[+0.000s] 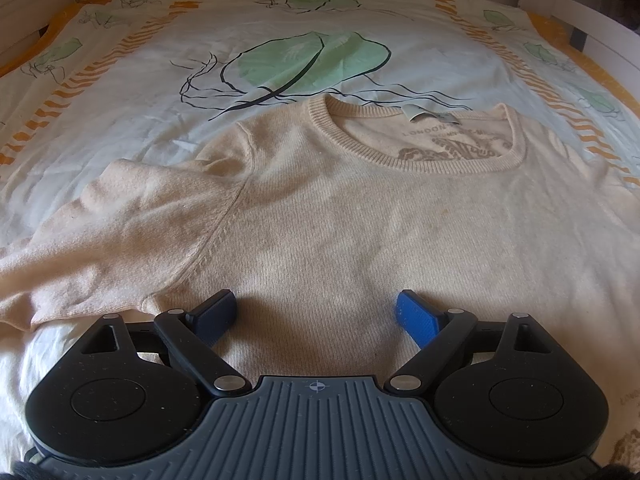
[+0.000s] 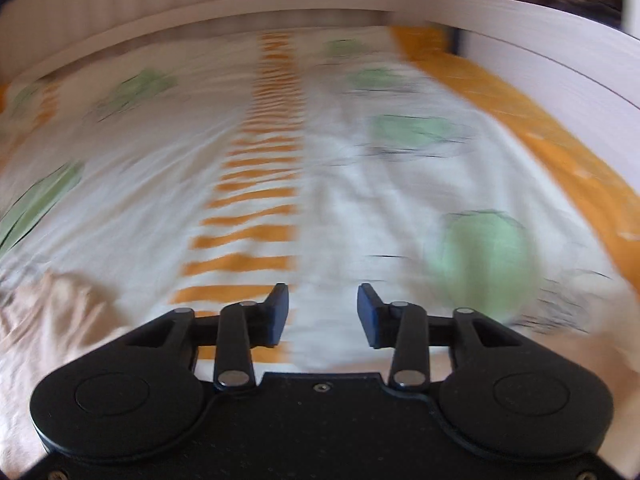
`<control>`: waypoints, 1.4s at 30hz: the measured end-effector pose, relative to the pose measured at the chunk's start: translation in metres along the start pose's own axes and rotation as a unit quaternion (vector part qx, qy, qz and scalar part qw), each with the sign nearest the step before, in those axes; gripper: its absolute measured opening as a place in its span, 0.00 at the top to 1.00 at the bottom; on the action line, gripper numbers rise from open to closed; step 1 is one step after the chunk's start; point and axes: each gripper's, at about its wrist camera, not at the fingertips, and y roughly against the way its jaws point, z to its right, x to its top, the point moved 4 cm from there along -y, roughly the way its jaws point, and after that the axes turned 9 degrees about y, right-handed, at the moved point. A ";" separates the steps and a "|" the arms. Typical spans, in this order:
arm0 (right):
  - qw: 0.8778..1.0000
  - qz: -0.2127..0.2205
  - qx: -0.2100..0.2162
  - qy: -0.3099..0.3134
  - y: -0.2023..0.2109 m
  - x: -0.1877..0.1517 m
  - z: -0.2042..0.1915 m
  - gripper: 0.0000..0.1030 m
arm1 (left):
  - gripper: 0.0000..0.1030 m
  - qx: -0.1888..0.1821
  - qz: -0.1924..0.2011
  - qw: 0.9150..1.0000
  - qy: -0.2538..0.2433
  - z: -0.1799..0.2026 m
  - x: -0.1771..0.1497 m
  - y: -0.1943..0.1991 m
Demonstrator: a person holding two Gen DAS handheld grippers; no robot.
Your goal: Fold small clothes
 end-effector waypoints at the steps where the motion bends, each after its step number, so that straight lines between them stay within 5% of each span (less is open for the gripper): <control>1: 1.000 -0.012 -0.023 -0.016 0.004 -0.004 0.023 0.52 | 0.14 0.000 0.000 1.000 0.000 0.000 0.000 0.000; 9: 0.975 -0.092 -0.143 -0.142 0.034 -0.058 0.148 0.52 | 0.14 0.002 0.001 1.000 0.000 0.001 0.000 0.000; 17: 0.960 -0.083 -0.119 -0.240 0.020 -0.087 0.169 0.50 | 0.14 -0.002 -0.002 1.000 0.003 -0.002 0.002 0.000; 18: 0.958 -0.079 -0.114 -0.251 0.018 -0.088 0.170 0.59 | 0.14 -0.004 -0.003 1.000 0.004 -0.002 0.003 0.000; 19: 0.958 -0.073 -0.107 -0.256 0.017 -0.087 0.169 0.89 | 0.15 -0.005 -0.005 1.000 0.006 -0.003 0.004 0.000; 20: 0.960 -0.067 -0.103 -0.253 0.018 -0.085 0.166 0.87 | 0.15 -0.008 -0.008 1.000 0.008 -0.003 0.005 0.001; 26: 0.980 -0.011 -0.089 -0.177 0.050 -0.041 0.121 0.87 | 0.16 -0.010 -0.005 0.999 0.030 -0.012 0.013 0.008; 32: 0.993 0.043 -0.002 -0.113 0.083 0.018 0.043 0.87 | 0.16 -0.004 0.008 0.998 0.054 -0.026 0.024 0.021; 42: 0.975 0.097 0.193 -0.041 0.117 0.066 -0.154 0.87 | 0.16 0.001 0.030 0.995 0.100 -0.061 0.049 0.045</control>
